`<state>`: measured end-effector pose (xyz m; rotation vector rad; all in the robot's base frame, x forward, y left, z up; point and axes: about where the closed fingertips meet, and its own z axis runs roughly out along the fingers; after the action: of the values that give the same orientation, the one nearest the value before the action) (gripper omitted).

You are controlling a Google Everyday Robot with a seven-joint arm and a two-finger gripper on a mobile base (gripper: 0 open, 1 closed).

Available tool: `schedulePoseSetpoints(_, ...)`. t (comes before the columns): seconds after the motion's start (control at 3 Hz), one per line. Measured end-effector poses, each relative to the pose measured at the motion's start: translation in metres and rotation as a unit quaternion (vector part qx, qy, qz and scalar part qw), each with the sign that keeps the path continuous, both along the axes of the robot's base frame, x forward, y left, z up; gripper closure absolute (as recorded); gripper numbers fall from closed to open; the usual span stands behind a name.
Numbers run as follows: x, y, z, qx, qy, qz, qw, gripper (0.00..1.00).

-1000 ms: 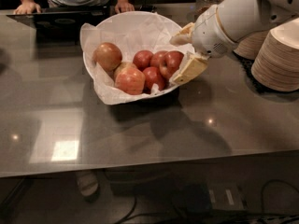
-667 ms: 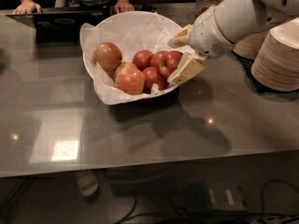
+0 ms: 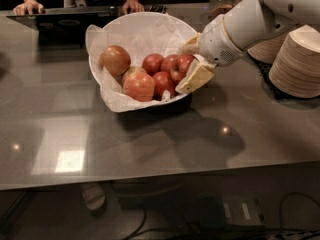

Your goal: Pick apple from white bowl

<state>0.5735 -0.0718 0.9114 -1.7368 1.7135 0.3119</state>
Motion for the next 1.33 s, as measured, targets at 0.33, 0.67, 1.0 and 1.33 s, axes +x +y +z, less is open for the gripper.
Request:
schedulePoseSetpoints(0.33, 0.003, 0.0, -0.009, 0.004, 0.013, -0.003, 0.9999, 0.49)
schedulePoseSetpoints(0.67, 0.003, 0.0, -0.009, 0.004, 0.013, -0.003, 0.9999, 0.7)
schedulePoseSetpoints(1.0, 0.003, 0.0, -0.009, 0.004, 0.013, -0.003, 0.9999, 0.93)
schedulePoseSetpoints(1.33, 0.004, 0.005, 0.003, 0.017, 0.01, 0.011, 0.9998, 1.0)
